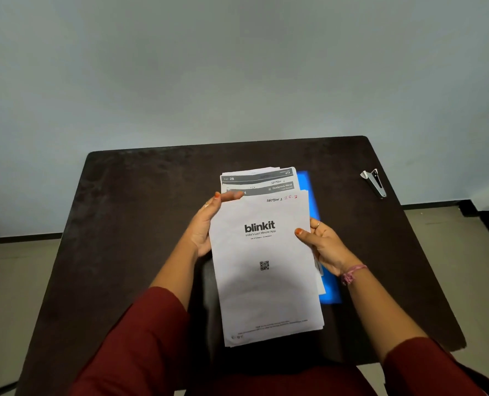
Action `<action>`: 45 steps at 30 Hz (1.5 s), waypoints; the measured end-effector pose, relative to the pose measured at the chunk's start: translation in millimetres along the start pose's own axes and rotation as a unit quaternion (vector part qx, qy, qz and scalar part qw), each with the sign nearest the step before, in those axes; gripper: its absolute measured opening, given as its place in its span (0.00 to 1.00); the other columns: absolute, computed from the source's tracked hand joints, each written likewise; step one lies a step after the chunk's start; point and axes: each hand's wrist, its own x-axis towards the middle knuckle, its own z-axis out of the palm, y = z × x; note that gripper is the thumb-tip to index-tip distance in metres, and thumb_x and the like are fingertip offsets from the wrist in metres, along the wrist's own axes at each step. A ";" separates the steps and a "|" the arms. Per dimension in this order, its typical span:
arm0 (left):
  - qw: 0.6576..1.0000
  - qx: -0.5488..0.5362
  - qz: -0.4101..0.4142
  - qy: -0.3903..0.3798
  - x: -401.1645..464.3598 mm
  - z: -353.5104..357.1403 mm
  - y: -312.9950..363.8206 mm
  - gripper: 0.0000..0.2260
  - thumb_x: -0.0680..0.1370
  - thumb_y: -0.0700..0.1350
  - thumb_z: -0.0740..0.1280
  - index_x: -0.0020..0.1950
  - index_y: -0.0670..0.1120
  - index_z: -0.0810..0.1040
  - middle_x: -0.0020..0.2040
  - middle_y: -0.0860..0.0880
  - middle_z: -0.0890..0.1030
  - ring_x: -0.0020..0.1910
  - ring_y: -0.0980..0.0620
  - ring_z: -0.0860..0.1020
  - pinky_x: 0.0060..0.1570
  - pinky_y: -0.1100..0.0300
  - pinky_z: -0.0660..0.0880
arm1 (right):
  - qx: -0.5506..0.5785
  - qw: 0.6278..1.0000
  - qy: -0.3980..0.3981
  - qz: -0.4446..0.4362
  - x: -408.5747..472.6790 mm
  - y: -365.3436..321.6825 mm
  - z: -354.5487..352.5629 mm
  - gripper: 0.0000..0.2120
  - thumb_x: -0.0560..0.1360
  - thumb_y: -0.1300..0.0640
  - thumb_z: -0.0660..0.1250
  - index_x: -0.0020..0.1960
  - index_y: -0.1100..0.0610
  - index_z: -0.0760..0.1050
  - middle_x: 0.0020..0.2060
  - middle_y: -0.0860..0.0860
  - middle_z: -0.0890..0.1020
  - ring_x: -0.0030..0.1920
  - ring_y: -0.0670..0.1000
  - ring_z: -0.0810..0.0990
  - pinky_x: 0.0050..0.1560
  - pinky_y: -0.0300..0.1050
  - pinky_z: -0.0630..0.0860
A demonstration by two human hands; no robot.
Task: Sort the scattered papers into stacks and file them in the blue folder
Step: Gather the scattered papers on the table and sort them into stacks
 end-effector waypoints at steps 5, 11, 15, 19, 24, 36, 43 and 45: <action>0.998 0.018 -0.031 0.045 0.2 8.3 -8.0 0.21 0.81 0.56 0.57 0.33 0.45 0.73 0.59 0.44 0.82 0.58 0.42 0.80 0.59 0.44 0.74 | -0.030 1.000 -0.001 -0.006 1.3 -10.0 5.1 0.30 0.62 0.52 0.79 0.61 0.59 0.75 0.54 0.57 0.83 0.50 0.55 0.84 0.48 0.48 0.81; 0.991 0.051 -0.005 0.120 10.1 15.4 -20.9 0.22 0.82 0.54 0.58 0.32 0.43 0.66 0.53 0.41 0.84 0.58 0.41 0.79 0.60 0.40 0.74 | -0.022 0.995 0.066 -0.066 22.8 -22.3 7.3 0.13 0.78 0.65 0.63 0.60 0.52 0.74 0.50 0.56 0.84 0.46 0.52 0.84 0.46 0.45 0.82; 0.979 0.093 0.032 0.178 16.7 13.5 -36.4 0.22 0.81 0.52 0.62 0.29 0.44 0.64 0.47 0.41 0.85 0.58 0.46 0.79 0.64 0.44 0.72 | -0.095 0.992 0.074 -0.042 28.4 -12.4 6.8 0.10 0.79 0.64 0.62 0.53 0.53 0.78 0.55 0.60 0.82 0.52 0.57 0.82 0.59 0.57 0.77; 0.965 0.113 0.056 0.229 23.8 4.2 -52.4 0.22 0.79 0.50 0.64 0.28 0.47 0.62 0.43 0.41 0.85 0.57 0.50 0.80 0.66 0.45 0.69 | -0.138 0.987 0.079 -0.036 29.4 -7.2 8.7 0.09 0.78 0.64 0.63 0.52 0.53 0.79 0.53 0.58 0.82 0.52 0.57 0.82 0.61 0.60 0.75; 0.954 0.168 0.048 0.243 21.0 0.5 -50.3 0.19 0.80 0.46 0.63 0.30 0.44 0.71 0.43 0.45 0.85 0.53 0.48 0.81 0.61 0.51 0.73 | -0.371 0.922 0.100 -0.041 30.4 -21.9 -3.9 0.09 0.75 0.60 0.69 0.54 0.52 0.79 0.53 0.59 0.82 0.47 0.56 0.82 0.57 0.53 0.78; 0.883 0.411 0.034 0.225 -3.0 -18.7 -51.0 0.18 0.76 0.32 0.63 0.65 0.44 0.72 0.57 0.52 0.77 0.38 0.59 0.71 0.50 0.65 0.72 | -0.565 0.817 0.112 -0.038 36.2 -26.9 -13.1 0.10 0.71 0.62 0.73 0.52 0.58 0.82 0.48 0.54 0.84 0.47 0.49 0.80 0.53 0.36 0.73; 0.900 0.354 0.074 0.243 -4.5 -18.0 -51.1 0.17 0.77 0.30 0.59 0.62 0.45 0.74 0.58 0.50 0.79 0.47 0.58 0.77 0.48 0.71 0.75 | -0.543 0.826 0.111 -0.104 29.3 -23.6 -16.2 0.10 0.74 0.62 0.71 0.54 0.59 0.82 0.50 0.53 0.85 0.51 0.47 0.81 0.62 0.37 0.72; 0.893 0.371 0.073 0.243 -3.3 -17.4 -49.7 0.18 0.77 0.30 0.58 0.62 0.44 0.75 0.58 0.49 0.79 0.52 0.56 0.78 0.57 0.61 0.76 | -0.521 0.838 0.112 -0.113 25.8 -22.6 -16.8 0.10 0.73 0.62 0.72 0.54 0.59 0.83 0.51 0.53 0.84 0.52 0.47 0.81 0.65 0.41 0.72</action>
